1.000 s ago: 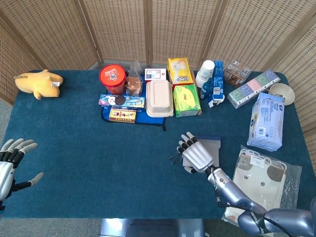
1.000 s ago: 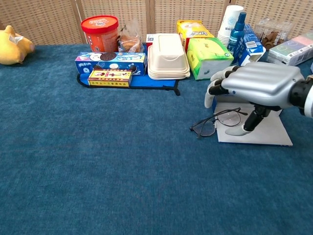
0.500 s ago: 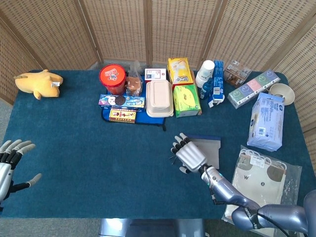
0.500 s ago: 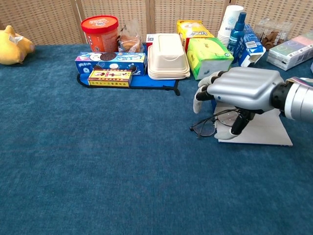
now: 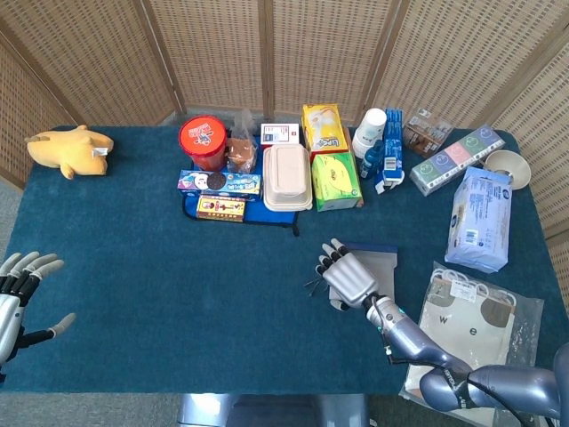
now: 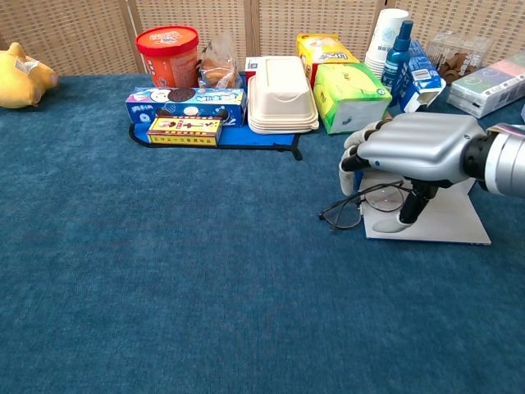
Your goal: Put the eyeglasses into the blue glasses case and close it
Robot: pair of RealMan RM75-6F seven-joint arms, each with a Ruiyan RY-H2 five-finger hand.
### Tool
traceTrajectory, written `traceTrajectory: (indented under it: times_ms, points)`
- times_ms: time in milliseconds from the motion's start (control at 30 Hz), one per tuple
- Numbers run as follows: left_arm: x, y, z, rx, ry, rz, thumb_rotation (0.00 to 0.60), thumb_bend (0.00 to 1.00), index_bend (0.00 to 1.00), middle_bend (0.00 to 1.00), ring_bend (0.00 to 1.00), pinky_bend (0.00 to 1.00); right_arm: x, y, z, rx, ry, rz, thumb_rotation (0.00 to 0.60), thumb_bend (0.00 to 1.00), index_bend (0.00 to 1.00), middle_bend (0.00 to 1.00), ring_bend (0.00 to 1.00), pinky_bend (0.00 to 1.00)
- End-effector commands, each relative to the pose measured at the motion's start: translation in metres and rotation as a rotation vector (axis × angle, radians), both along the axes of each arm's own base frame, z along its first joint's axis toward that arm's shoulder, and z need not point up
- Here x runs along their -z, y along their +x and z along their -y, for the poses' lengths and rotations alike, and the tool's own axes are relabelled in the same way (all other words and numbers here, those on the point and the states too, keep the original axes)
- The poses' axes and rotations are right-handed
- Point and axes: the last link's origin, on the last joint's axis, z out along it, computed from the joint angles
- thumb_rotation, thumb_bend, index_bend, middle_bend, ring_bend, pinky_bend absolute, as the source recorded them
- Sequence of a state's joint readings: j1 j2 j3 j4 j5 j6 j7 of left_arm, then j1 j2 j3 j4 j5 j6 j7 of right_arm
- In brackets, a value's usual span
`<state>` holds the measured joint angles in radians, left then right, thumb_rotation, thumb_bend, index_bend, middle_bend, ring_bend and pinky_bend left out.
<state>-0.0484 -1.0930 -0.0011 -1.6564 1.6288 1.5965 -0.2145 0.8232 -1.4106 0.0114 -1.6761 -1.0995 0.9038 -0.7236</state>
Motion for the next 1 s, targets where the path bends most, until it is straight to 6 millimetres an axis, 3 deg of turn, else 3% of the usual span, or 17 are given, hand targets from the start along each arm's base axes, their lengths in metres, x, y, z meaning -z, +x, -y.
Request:
traceTrajectory:
  times_ms: [33,333,667,1000]
  points:
    - [0.0,0.001,0.0,0.003,0.0,0.001,0.6,0.13,0.19,0.18,0.1,0.0,-0.002,-0.002,-0.003,0.01,0.004,-0.008,0.474,0.27,0.36,0.26,0.1,0.12]
    - [0.002,0.003,-0.002,0.013,-0.007,0.003,0.6,0.13,0.19,0.18,0.1,0.0,-0.007,-0.006,-0.01,0.026,0.004,-0.02,0.473,0.27,0.47,0.27,0.11,0.12]
    - [0.002,0.004,0.0,0.016,-0.006,0.004,0.6,0.13,0.19,0.18,0.1,0.0,-0.013,-0.002,-0.006,-0.01,-0.005,-0.003,0.474,0.27,0.41,0.27,0.1,0.12]
    - [0.001,0.005,0.002,0.013,-0.003,0.003,0.6,0.13,0.19,0.18,0.1,0.0,-0.012,-0.012,0.006,-0.05,0.014,-0.055,0.487,0.28,0.4,0.27,0.11,0.12]
